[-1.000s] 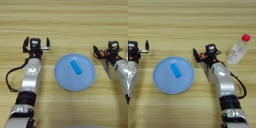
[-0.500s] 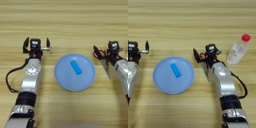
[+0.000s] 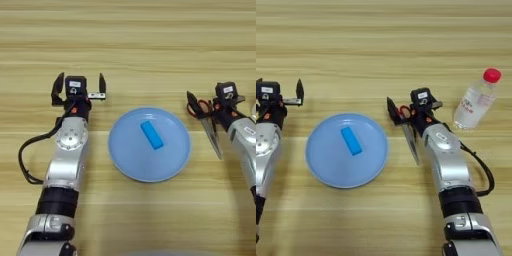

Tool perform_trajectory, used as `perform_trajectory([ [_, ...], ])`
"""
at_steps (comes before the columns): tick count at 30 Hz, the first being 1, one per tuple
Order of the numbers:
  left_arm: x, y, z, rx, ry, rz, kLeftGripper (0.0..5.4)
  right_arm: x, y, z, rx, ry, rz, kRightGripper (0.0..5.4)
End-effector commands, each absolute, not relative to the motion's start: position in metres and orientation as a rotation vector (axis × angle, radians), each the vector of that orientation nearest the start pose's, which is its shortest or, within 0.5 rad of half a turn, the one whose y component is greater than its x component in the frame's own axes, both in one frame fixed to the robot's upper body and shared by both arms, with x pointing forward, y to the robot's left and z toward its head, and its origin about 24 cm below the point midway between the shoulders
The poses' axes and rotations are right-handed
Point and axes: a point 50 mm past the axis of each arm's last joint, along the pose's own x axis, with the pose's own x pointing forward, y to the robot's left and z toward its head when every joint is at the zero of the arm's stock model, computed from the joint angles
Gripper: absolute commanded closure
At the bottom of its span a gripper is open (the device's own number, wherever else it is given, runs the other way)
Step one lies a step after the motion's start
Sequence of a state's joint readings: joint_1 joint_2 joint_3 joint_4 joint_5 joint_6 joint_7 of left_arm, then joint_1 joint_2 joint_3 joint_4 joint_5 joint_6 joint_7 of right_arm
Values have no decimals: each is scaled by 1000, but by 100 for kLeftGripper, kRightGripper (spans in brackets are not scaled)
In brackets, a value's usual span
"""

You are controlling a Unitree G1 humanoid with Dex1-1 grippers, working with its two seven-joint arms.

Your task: Move the objects on the table

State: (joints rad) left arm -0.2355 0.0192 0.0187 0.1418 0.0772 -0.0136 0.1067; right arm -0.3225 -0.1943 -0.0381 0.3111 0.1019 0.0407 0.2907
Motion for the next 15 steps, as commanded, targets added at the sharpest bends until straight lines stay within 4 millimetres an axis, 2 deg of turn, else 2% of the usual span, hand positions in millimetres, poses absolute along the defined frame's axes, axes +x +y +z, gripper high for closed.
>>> perform_trajectory([
  [1,280,121,81,87,-106,4,0,315,-170,62,-89,29,280,4],
  [11,236,76,93,99,-14,-182,0,317,-163,63,-79,17,268,4],
  [15,225,69,97,131,43,-245,0,318,-157,63,-74,16,269,4],
])
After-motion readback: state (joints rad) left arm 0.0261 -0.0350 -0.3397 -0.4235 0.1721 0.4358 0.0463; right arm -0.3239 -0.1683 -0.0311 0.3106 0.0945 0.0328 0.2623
